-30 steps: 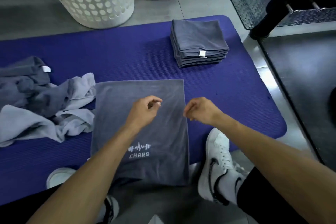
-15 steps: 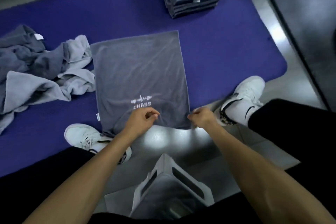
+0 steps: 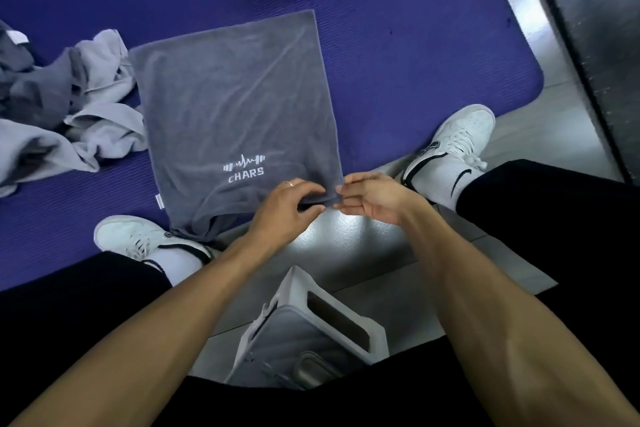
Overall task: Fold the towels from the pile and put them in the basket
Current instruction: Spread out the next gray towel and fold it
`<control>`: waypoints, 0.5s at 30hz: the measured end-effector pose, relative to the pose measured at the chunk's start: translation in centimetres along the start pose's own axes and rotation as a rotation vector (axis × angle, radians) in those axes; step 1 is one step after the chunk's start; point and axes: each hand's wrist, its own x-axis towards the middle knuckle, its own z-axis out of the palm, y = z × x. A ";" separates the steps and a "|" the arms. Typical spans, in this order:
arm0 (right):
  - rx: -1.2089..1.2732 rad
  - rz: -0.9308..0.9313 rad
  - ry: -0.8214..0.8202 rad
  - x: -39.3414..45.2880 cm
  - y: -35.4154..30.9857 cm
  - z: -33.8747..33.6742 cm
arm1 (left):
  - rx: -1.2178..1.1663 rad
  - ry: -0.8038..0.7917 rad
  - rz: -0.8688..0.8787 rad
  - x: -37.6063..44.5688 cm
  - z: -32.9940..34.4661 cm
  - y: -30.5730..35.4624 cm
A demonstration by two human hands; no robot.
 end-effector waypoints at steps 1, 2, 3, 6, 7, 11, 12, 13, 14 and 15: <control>0.015 -0.013 -0.023 0.0 -0.2 0.0 | 0.025 0.035 0.015 0.0 0.3 0.3; 0.028 -0.022 -0.039 0.0 -0.3 -0.1 | 0.045 0.067 0.025 0.0 0.4 0.4; 0.034 -0.028 -0.056 -0.1 -0.3 0.0 | 0.054 0.089 0.032 -0.1 0.4 0.4; 0.032 -0.043 -0.090 0.0 0.0 0.2 | -0.032 0.093 0.026 0.1 0.0 0.0; 0.030 -0.046 -0.091 0.0 0.1 0.3 | -0.078 0.083 0.009 0.2 -0.2 -0.1; 0.008 -0.046 -0.078 -0.1 -0.1 0.6 | -0.130 0.098 0.011 0.6 -0.7 -0.3; 0.006 -0.047 -0.069 -0.2 -0.3 0.6 | -0.124 0.105 0.033 0.6 -0.8 -0.2; 0.012 -0.048 -0.057 -0.4 -0.4 0.5 | -0.119 0.107 0.056 0.6 -0.8 -0.1; 0.019 -0.052 -0.045 -0.6 -0.5 0.4 | -0.115 0.106 0.078 0.6 -0.8 0.0; 0.030 -0.055 -0.037 -0.8 -0.6 0.3 | -0.113 0.100 0.097 0.7 -0.8 0.0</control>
